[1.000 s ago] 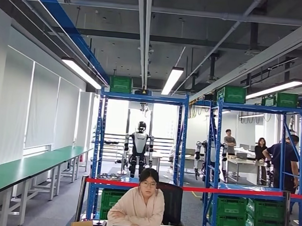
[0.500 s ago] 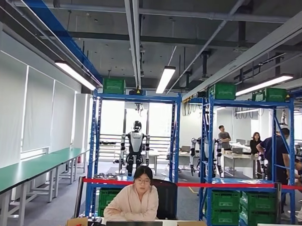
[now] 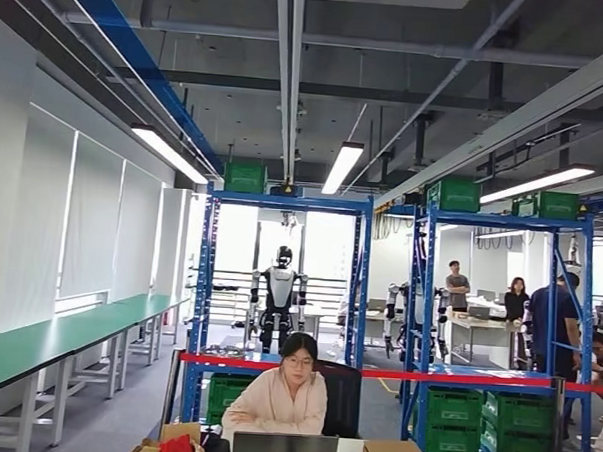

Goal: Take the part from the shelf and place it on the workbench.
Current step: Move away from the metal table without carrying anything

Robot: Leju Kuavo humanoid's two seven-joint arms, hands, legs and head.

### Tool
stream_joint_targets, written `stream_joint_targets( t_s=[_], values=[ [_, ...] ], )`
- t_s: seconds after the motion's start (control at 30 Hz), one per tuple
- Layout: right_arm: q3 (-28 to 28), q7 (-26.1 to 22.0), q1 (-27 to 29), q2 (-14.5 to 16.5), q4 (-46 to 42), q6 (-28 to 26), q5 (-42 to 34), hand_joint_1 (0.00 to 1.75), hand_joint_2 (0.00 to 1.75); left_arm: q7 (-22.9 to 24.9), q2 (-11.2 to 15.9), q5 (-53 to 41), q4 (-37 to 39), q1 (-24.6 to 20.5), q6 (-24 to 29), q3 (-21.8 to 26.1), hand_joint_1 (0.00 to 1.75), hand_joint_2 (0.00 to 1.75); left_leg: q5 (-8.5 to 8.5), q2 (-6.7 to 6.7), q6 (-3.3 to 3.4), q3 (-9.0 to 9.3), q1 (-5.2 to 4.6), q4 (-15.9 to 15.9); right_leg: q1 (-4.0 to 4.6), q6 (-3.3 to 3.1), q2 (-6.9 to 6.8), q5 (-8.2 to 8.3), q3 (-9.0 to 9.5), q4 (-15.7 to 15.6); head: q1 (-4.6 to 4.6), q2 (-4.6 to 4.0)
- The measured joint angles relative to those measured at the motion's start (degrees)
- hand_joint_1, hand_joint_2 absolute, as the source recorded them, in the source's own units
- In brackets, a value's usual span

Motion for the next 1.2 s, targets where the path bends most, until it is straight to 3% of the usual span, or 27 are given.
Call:
stream_joint_targets(
  t_s=[0.03, 0.07, 0.1, 0.13, 0.2, 0.27, 0.3, 0.33, 0.4, 0.47, 0.53, 0.57, 0.6, 0.63, 0.67, 0.7, 0.77, 0.83, 0.9, 0.93, 1.03, 1.07, 1.1, 1.13, 1.17, 1.2],
  values=[
    [0.1, 0.0, 0.1, -0.1, 2.4, 0.3, 0.0, 0.00, 0.00, 0.0, 0.0, 0.1, 0.0, 0.0, 0.1, 0.3, 0.00, 0.00, 0.66, 0.06, 0.11, -0.84, -0.07, 0.1, -0.14, 0.23, 0.00, -2.25, -0.56, 3.7, -0.01, -0.02],
    [0.0, 0.0, 0.2, -0.2, 5.2, 0.4, 0.3, 0.00, 0.00, 0.0, -0.1, 0.3, 0.0, 0.0, 0.3, 0.5, 0.00, 0.00, 1.31, 0.12, 0.11, -1.71, -0.14, 0.1, -0.23, 0.39, 0.00, -3.14, -0.66, 6.6, -0.01, -0.02],
    [-0.1, 0.0, 0.0, -0.2, 8.3, 0.0, 0.7, 0.00, 0.00, 0.0, -0.1, 0.5, 0.0, 0.1, 0.4, 0.7, 0.00, 0.00, 1.94, 0.16, 0.08, -2.56, -0.20, 0.2, -0.27, 0.45, 0.00, -2.63, -0.10, 8.1, -0.01, -0.02],
    [-0.3, 0.0, -0.3, -0.2, 12.0, -0.6, 1.4, 0.00, 0.00, 0.0, -0.2, 0.7, 0.0, 0.1, 0.5, 0.8, 0.00, 0.00, 2.55, 0.18, 0.00, -3.36, -0.24, 0.2, -0.29, 0.41, 0.01, -1.13, 1.36, 7.6, -0.01, -0.03],
    [-0.9, 0.0, -1.3, -0.1, 20.3, -2.6, 3.1, 0.00, 0.00, 0.0, -0.3, 0.9, 0.0, 0.1, 0.6, 1.0, 0.00, 0.00, 3.66, 0.12, -0.18, -4.64, -0.33, 0.2, -0.24, -0.07, 0.08, 1.62, 7.12, 0.6, 0.01, -0.03],
    [-1.6, 0.1, -2.7, -0.1, 28.5, -4.8, 4.6, 0.00, 0.00, -0.1, -0.6, 1.0, 0.0, 0.2, 0.6, 1.1, 0.00, 0.00, 4.66, 0.03, -0.62, -5.33, -0.48, 0.3, 0.06, -0.83, 0.22, 1.77, 13.50, -8.8, 0.02, -0.02],
    [-1.9, 0.0, -3.6, -0.1, 32.5, -6.0, 5.2, 0.00, 0.00, -0.1, -0.7, 1.0, 0.0, 0.3, 0.6, 1.2, 0.00, 0.00, 5.16, 0.05, -0.95, -5.54, -0.46, 0.3, 0.27, -1.14, 0.32, 1.38, 15.25, -11.7, 0.02, -0.01],
    [-2.2, 0.0, -4.6, -0.1, 36.9, -7.4, 5.7, 0.00, 0.00, -0.1, -0.7, 0.9, 0.0, 0.4, 0.6, 1.3, 0.00, 0.00, 5.68, 0.10, -1.34, -5.75, -0.41, 0.3, 0.45, -1.36, 0.34, 1.29, 15.86, -13.2, 0.02, 0.00],
    [-3.0, 0.0, -6.7, -0.1, 46.3, -10.1, 6.1, 0.00, 0.00, -0.1, -0.8, 0.9, 0.0, 0.4, 0.6, 1.5, 0.00, 0.00, 5.26, 0.06, -2.00, -6.47, -0.19, 0.8, 0.38, -2.19, 0.19, 1.95, 15.18, -13.6, 0.02, 0.02],
    [-4.1, 0.1, -8.5, -0.1, 55.7, -11.9, 6.1, 0.00, 0.00, -0.1, -0.9, 0.7, 0.0, 0.5, 0.5, 1.6, 0.00, 0.00, 0.71, -0.11, -2.39, -7.78, -0.10, 4.3, 0.24, -3.19, -0.08, 3.13, 13.66, -13.7, 0.03, 0.01],
    [-4.9, 0.9, -9.5, -0.1, 63.6, -13.8, 6.0, 0.00, 0.00, -0.1, -1.0, 0.6, 0.0, 0.6, 0.5, 1.7, 0.00, 0.00, -5.04, -0.16, -2.59, -9.39, -0.06, 11.4, 0.45, -3.62, -0.29, 4.23, 11.55, -13.0, 0.04, 0.00],
    [-5.3, 1.8, -9.8, -0.1, 66.8, -15.0, 5.8, 0.00, 0.00, -0.1, -1.0, 0.6, 0.0, 0.6, 0.5, 1.7, 0.00, 0.00, -6.34, -0.16, -2.65, -9.80, -0.07, 14.8, 0.55, -3.66, -0.40, 4.73, 10.42, -12.6, 0.04, -0.01],
    [-5.7, 3.0, -9.9, -0.1, 69.5, -16.1, 5.6, 0.00, 0.00, -0.1, -1.0, 0.6, 0.0, 0.6, 0.5, 1.7, 0.00, 0.00, -6.11, -0.16, -2.67, -9.57, -0.08, 16.9, 0.63, -3.65, -0.51, 5.18, 9.22, -12.0, 0.04, -0.01],
    [-6.3, 4.7, -10.0, -0.1, 71.9, -17.2, 5.1, 0.00, 0.00, -0.1, -1.0, 0.6, 0.0, 0.7, 0.5, 1.7, 0.00, 0.00, -4.75, -0.16, -2.63, -8.52, -0.09, 17.3, 0.67, -3.60, -0.58, 5.58, 7.99, -11.3, 0.04, -0.02],
    [-7.0, 6.9, -10.1, -0.2, 74.1, -18.5, 4.5, 0.00, 0.00, -0.1, -1.0, 0.6, 0.0, 0.7, 0.5, 1.7, 0.00, 0.00, -2.97, -0.17, -2.54, -6.51, -0.10, 15.6, 0.69, -3.49, -0.59, 5.94, 6.78, -10.6, 0.04, -0.02],
    [-7.7, 9.4, -10.1, -0.2, 75.8, -19.9, 3.9, 0.00, 0.00, -0.1, -1.0, 0.6, 0.0, 0.6, 0.5, 1.7, 0.00, 0.00, -1.73, -0.19, -2.37, -3.71, -0.11, 12.3, 0.69, -3.36, -0.58, 6.24, 5.73, -10.0, 0.04, -0.03],
    [-9.1, 14.6, -10.1, -0.3, 78.4, -22.3, 2.7, 0.00, 0.00, -0.1, -1.0, 0.6, 0.0, 0.5, 0.5, 1.7, 0.00, 0.00, -1.91, -0.22, -1.89, 1.94, -0.24, 4.0, 0.82, -2.92, -0.51, 6.84, 4.19, -8.7, 0.04, -0.03],
    [-10.4, 18.7, -10.1, -0.4, 80.3, -23.8, 2.0, 0.00, 0.00, -0.2, -1.0, 0.6, 0.0, 0.3, 0.4, 1.7, 0.00, 0.00, -3.17, -0.23, -1.49, 4.19, -0.46, -0.3, 0.89, -2.32, -0.49, 7.79, 3.26, -8.2, 0.03, -0.03],
    [-11.5, 21.7, -10.0, -0.7, 81.8, -25.0, 1.6, 0.00, 0.00, -0.2, -1.1, 0.5, 0.0, 0.2, 0.4, 1.7, 0.00, 0.00, -2.76, -0.10, -0.89, 3.51, -0.33, -0.7, 0.81, -1.57, -0.32, 8.05, 2.52, -7.9, 0.02, -0.03],
    [-12.0, 23.1, -10.0, -0.8, 82.3, -25.4, 1.5, 0.00, 0.00, -0.2, -1.1, 0.5, 0.0, 0.3, 0.3, 1.7, 0.00, 0.00, -2.18, 0.01, -0.49, 2.92, -0.23, -0.8, 0.73, -1.17, -0.19, 6.72, 2.08, -7.2, 0.02, -0.02],
    [-13.1, 25.9, -9.9, -1.1, 83.4, -26.1, 1.1, 0.00, 0.00, -0.4, -1.2, 0.5, 0.0, 0.2, 0.2, 1.7, 0.00, 0.00, -0.06, 0.27, 0.27, 0.57, -0.22, -0.8, 0.25, -0.25, 0.02, -1.72, 0.13, 0.7, 0.02, -0.02],
    [-13.3, 26.5, -10.0, -1.1, 83.6, -26.2, 1.0, 0.00, 0.00, -0.4, -1.2, 0.5, 0.0, 0.2, 0.2, 1.7, 0.00, 0.00, 0.62, 0.33, 0.30, -0.35, -0.27, -0.7, 0.11, -0.05, 0.01, -3.61, -0.30, 4.2, 0.02, -0.03],
    [-13.6, 27.0, -10.1, -1.2, 83.8, -26.3, 1.0, 0.00, 0.00, -0.4, -1.2, 0.5, 0.0, 0.2, 0.1, 1.7, 0.00, 0.00, 1.27, 0.41, 0.29, -1.32, -0.29, -0.5, -0.01, 0.11, 0.01, -4.03, -0.23, 6.9, 0.02, -0.03],
    [-13.7, 27.3, -10.1, -1.2, 83.9, -26.4, 0.9, 0.00, 0.00, -0.5, -1.2, 0.5, 0.0, 0.1, 0.1, 1.7, 0.00, 0.00, 1.91, 0.48, 0.23, -2.37, -0.31, -0.3, -0.10, 0.21, 0.01, -3.03, 0.54, 8.1, 0.02, -0.03],
    [-13.9, 27.6, -10.2, -1.3, 84.1, -26.5, 0.8, 0.00, 0.00, -0.5, -1.2, 0.5, 0.0, 0.1, 0.1, 1.7, 0.00, 0.00, 2.51, 0.52, 0.14, -3.39, -0.32, -0.1, -0.17, 0.23, 0.01, -1.14, 2.20, 7.3, 0.02, -0.03],
    [-14.1, 27.9, -10.2, -1.4, 84.2, -26.5, 0.8, 0.00, 0.00, -0.5, -1.2, 0.5, 0.0, 0.1, 0.1, 1.7, 0.00, 0.00, 3.07, 0.53, 0.02, -4.26, -0.32, 0.2, -0.20, 0.13, 0.03, 0.59, 4.80, 4.6, 0.02, -0.03]
  ],
)
